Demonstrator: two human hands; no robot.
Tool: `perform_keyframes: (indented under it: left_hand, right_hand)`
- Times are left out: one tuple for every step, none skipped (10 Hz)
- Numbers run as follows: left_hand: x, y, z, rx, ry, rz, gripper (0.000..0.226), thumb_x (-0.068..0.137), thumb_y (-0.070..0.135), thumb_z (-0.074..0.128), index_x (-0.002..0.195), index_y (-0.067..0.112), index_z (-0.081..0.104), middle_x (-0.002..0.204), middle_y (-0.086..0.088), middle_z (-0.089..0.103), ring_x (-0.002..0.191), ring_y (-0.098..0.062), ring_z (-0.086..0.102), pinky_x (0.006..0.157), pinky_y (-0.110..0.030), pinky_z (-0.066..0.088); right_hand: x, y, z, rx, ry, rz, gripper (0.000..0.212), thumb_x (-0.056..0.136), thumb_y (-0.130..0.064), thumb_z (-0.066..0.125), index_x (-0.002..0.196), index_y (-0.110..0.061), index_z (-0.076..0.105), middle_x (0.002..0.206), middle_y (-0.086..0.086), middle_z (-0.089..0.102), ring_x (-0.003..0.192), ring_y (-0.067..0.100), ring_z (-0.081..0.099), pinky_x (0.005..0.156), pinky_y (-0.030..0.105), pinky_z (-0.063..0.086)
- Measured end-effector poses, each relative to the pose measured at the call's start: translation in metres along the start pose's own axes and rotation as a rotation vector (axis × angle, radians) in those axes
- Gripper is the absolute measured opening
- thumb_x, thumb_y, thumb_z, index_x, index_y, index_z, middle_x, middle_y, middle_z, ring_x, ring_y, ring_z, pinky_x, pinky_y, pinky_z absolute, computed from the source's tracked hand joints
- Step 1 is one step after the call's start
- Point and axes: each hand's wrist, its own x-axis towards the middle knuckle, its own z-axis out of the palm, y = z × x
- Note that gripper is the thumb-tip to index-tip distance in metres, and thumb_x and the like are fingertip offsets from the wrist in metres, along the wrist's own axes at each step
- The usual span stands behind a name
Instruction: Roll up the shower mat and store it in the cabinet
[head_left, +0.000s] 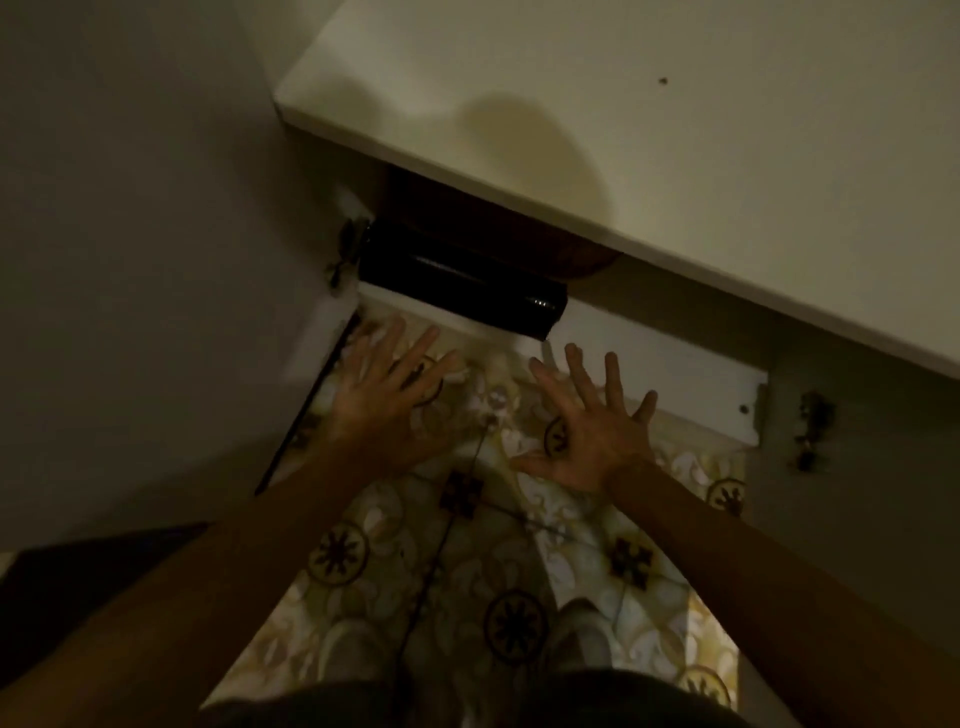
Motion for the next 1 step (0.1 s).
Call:
perform_keyframes:
  left_hand:
    - [-0.0232, 0.0067, -0.0563, -0.078, 0.021, -0.05, 0.092, 0.078, 0.084, 0.046, 0.154, 0.035, 0.032, 0.164, 0.001, 0.028, 0.153, -0.035, 0.018, 0.122, -0.06, 0.01]
  right_hand:
    - [-0.052, -0.0161, -0.0335, 0.056, -0.045, 0.004, 0.119, 0.055, -0.108, 0.033, 0.147, -0.06, -0.024, 0.165, -0.014, -0.028, 0.15, 0.033, -0.028, 0.106, 0.085, -0.002]
